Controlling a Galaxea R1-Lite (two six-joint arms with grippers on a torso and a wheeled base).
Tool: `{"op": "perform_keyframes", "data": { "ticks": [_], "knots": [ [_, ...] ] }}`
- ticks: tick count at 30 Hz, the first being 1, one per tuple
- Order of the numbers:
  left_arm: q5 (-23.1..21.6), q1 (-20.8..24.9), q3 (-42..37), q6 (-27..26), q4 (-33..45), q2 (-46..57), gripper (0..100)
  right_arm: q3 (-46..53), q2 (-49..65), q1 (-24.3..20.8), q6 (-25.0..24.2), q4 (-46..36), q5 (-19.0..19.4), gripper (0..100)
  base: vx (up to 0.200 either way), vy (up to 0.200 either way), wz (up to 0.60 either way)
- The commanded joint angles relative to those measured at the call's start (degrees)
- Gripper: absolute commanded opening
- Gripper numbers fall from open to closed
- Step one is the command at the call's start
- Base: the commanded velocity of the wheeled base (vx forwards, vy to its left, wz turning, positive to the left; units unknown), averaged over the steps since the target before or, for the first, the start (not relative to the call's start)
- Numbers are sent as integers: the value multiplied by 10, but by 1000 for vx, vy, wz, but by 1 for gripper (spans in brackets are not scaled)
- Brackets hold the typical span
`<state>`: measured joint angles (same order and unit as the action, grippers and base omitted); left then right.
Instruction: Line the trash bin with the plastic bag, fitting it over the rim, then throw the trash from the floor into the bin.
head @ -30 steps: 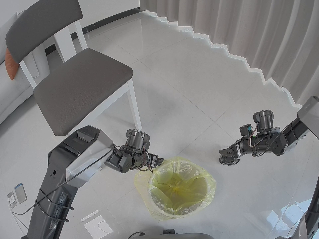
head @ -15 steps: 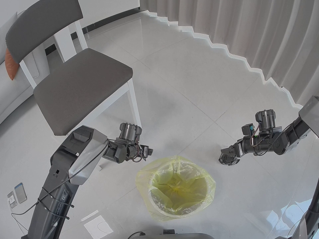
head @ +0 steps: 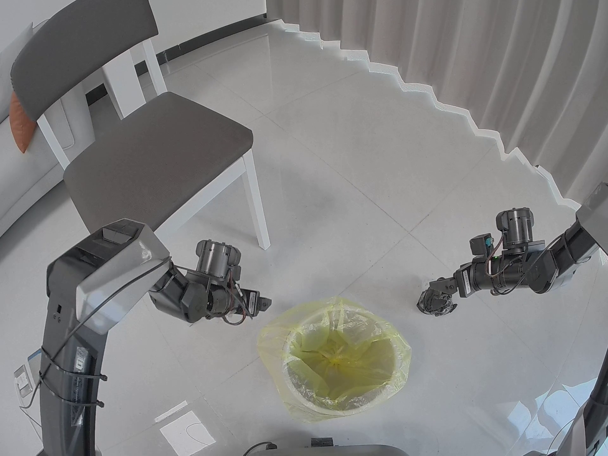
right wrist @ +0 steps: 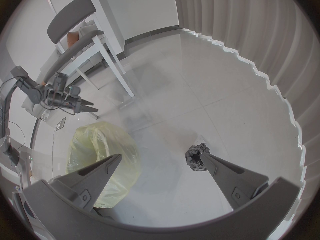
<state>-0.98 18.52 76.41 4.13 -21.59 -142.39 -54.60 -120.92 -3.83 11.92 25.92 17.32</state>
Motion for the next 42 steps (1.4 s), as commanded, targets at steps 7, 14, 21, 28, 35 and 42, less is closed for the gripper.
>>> {"op": "perform_keyframes", "data": {
  "ticks": [7, 14, 21, 28, 35, 42],
  "knots": [
    [12, 15, -239, -41, -115, 98, 100, 20, 8, 74, 29, 7, 42, 100, 0, 0, 0],
    [36, 45, -184, -46, -108, 54, 100, 27, 30, 94, 31, 5, 51, 100, 0, 0, 0],
    [53, 70, -79, -55, -68, -9, 100, 27, 51, 119, 31, 3, 51, 100, 0, 0, 0],
    [54, 63, 15, -56, -52, -58, 100, 27, 62, 134, 30, 1, 51, 100, 0, 0, 0],
    [70, 46, 29, -25, -58, -29, 100, 27, 59, 150, 25, 0, 51, 100, 0, 0, 0],
    [70, 35, -60, -26, -75, 92, 100, 39, 15, 170, 27, 16, 51, 100, 0, 0, 0]
  ]
}}
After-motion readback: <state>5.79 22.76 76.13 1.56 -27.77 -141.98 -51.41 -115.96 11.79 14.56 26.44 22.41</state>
